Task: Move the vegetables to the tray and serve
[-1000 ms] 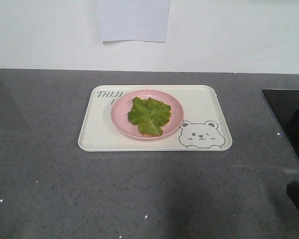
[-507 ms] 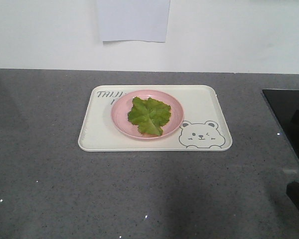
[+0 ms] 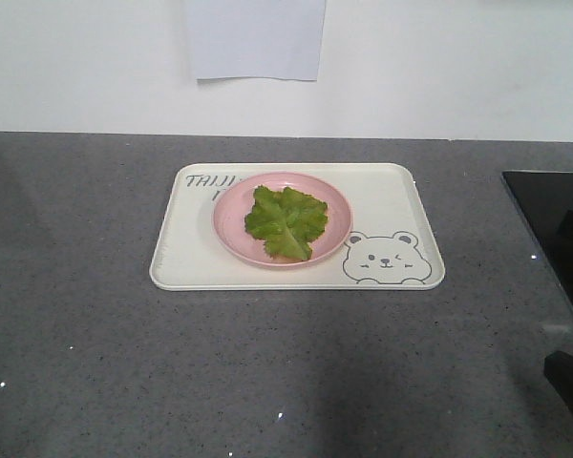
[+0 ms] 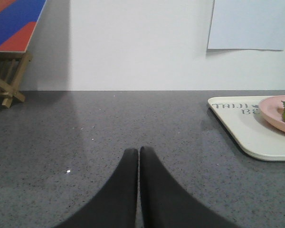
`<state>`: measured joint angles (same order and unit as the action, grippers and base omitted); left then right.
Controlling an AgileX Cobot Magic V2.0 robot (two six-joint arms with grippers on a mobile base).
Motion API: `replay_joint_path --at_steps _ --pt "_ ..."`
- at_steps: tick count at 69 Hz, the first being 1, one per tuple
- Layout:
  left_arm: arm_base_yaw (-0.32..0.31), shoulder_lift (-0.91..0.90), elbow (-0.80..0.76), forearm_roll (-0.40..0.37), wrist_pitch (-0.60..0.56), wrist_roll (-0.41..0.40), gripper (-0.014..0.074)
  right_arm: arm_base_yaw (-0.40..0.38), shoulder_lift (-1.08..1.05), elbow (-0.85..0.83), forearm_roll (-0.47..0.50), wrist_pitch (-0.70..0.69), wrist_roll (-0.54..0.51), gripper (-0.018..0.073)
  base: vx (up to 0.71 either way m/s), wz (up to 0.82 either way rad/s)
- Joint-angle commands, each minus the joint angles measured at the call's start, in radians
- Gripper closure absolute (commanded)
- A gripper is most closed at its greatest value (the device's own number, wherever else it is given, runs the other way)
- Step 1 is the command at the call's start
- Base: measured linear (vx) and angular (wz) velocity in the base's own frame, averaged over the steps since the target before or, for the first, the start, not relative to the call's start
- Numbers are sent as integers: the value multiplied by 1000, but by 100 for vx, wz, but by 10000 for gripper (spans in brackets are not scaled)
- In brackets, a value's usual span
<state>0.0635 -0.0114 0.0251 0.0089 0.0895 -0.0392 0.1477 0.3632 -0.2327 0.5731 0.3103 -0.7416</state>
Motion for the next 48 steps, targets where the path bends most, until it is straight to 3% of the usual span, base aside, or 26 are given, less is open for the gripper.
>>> replay_joint_path --at_steps 1,19,26,34,48 --pt "0 -15 22 -9 -71 -10 602 1 7 -30 6 -67 -18 565 0 0" --pt "0 -15 22 -9 -71 -10 602 1 3 -30 -1 -73 18 565 0 0" --pt "0 -15 22 -9 -71 -10 602 1 -24 -27 -121 -79 147 563 0 0" --pt "0 -15 22 -9 -71 -10 602 1 -91 3 -302 -97 380 562 0 0" --pt "0 -15 22 -9 -71 -10 602 1 -241 139 -479 -215 623 562 0 0"
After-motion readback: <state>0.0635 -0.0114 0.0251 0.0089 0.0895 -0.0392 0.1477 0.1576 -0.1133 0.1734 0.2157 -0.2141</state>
